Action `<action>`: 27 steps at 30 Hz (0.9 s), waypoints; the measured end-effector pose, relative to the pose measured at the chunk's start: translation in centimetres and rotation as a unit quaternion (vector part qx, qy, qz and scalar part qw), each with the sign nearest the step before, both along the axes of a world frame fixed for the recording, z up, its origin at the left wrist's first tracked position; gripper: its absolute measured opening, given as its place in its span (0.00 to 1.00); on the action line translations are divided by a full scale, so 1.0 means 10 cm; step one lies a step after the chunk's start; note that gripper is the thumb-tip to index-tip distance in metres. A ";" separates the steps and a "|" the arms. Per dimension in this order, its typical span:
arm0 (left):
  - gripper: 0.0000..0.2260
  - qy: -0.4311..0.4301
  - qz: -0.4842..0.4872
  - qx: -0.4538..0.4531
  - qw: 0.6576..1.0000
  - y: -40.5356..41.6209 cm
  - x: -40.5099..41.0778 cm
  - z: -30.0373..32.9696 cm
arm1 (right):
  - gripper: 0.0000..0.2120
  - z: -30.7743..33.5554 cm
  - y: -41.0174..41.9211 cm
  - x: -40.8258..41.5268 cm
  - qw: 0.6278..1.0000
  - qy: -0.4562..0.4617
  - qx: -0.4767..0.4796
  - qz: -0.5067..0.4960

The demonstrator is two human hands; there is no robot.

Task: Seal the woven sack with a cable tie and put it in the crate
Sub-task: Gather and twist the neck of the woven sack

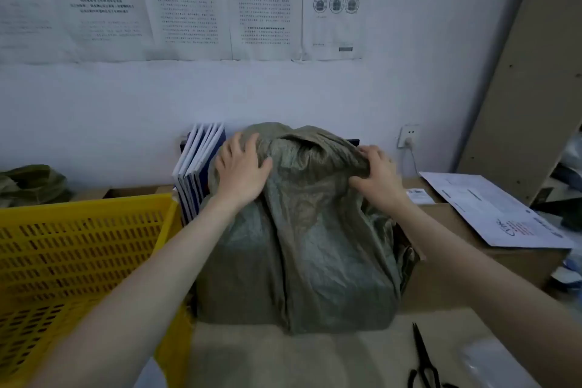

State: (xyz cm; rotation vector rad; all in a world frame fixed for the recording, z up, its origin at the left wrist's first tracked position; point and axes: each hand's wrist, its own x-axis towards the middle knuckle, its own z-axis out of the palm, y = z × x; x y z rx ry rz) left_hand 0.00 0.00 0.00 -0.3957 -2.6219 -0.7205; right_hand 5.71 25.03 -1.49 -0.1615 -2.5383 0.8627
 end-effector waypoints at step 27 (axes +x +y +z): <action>0.31 -0.174 -0.003 -0.144 0.974 0.47 -0.06 -0.73 | 0.34 -0.30 0.02 -0.85 0.926 -0.227 -0.273 0.129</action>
